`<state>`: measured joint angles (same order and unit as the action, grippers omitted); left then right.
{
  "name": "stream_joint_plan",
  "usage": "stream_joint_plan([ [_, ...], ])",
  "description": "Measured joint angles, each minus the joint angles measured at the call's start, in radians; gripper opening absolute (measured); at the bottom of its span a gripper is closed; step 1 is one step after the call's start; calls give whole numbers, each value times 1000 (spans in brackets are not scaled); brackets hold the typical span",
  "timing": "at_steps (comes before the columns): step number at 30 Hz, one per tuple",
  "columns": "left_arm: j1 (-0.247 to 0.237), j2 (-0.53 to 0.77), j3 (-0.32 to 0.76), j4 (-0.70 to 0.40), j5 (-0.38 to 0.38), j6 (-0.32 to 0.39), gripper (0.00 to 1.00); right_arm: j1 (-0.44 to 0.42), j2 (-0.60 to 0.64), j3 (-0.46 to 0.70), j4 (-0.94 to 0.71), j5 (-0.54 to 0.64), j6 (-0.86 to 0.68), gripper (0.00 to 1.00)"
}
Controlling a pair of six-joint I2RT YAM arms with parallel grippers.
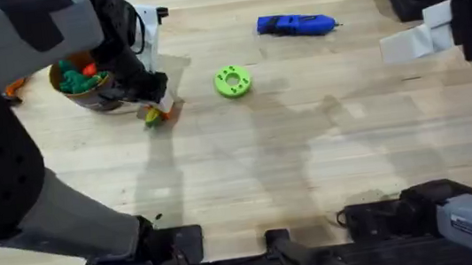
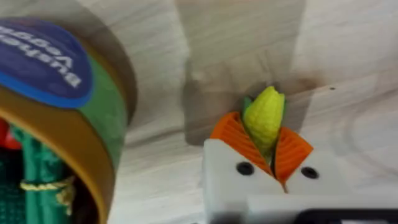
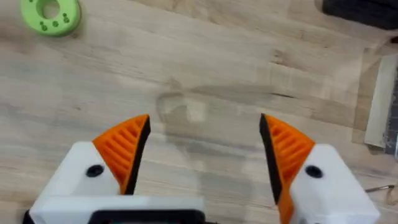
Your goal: Pick up the gripper from the table and insert it into the empty holder that is missing its gripper. Then pick up a screw, insert it into the mounting hole, and use the screwdriver to tighten it. Finally, clean up the table by picking up the vegetable and placing it into the bucket.
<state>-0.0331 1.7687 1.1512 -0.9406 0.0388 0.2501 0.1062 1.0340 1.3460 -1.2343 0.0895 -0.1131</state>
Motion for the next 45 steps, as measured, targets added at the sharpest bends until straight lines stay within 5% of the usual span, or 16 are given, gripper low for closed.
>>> stream_joint_plan([
  [10,-4,-209,100,16,42,-21,28,0,0,0,0,0,0,994],
  [17,96,-370,123,39,25,-67,28,0,0,0,0,0,0,993],
  [27,271,-324,123,80,16,-144,28,0,0,0,0,0,0,994],
  [37,300,-182,123,213,13,-155,37,0,0,0,0,0,0,994],
  [38,300,-163,123,224,14,-154,77,0,0,0,0,0,0,994],
  [45,302,-115,123,235,23,-178,775,0,0,0,0,0,0,994],
])
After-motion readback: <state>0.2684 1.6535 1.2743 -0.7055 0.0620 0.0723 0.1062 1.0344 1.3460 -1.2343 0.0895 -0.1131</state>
